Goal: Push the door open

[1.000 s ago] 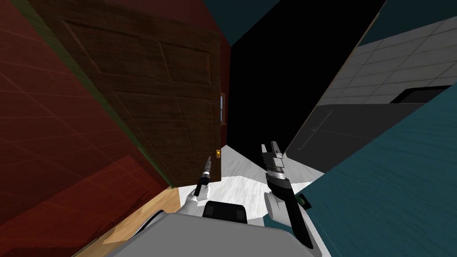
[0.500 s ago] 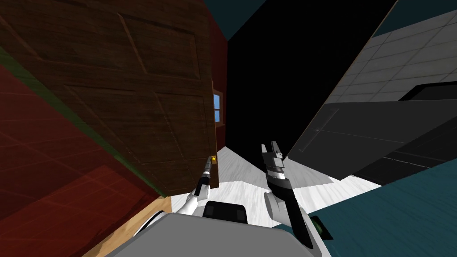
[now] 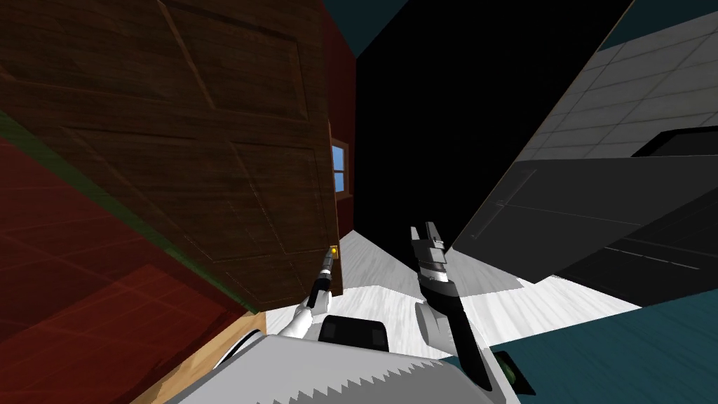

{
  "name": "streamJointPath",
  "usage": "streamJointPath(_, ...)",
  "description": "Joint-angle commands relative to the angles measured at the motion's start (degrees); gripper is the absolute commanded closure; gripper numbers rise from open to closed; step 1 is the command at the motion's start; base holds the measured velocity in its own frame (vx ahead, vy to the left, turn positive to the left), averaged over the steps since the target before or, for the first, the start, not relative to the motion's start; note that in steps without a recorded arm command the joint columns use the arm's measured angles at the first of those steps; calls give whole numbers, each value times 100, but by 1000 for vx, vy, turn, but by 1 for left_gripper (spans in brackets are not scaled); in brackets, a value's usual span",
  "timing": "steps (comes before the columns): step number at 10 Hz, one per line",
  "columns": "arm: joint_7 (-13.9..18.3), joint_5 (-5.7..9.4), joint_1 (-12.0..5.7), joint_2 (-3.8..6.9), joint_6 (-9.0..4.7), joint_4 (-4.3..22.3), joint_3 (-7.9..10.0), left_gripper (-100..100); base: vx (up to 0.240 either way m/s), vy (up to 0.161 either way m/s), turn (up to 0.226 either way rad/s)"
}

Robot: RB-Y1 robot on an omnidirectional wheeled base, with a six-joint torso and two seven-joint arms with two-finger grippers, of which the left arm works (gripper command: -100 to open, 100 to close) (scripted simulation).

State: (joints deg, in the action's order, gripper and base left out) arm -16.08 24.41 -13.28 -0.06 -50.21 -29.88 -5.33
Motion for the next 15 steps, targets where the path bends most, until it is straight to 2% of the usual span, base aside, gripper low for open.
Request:
streamJointPath(1, -1, 1, 6, 4, -5, 1, 3, 100, -10, 3, -4)
streamJointPath(3, -1, 1, 6, 4, -5, 1, 3, 100, -3, -1, 1)
streamJointPath(4, -40, 74, 6, 95, -4, 9, 76, 100, 80, -34, 32)
streamJointPath(5, -40, 74, 6, 95, -4, 9, 76, 100, 106, -52, 17)
streamJointPath(7, -93, 185, -1, 188, -22, 8, 193, 100, 158, -55, 70)
streamJointPath(10, -93, 185, -1, 188, -22, 8, 193, 100, 83, -8, 13)
streamJointPath(11, -212, 435, -11, 263, -141, 47, 51, -100, -35, 16, -26)
streamJointPath(15, -540, 987, 25, 288, -289, -24, -275, -100, -87, 33, -29)
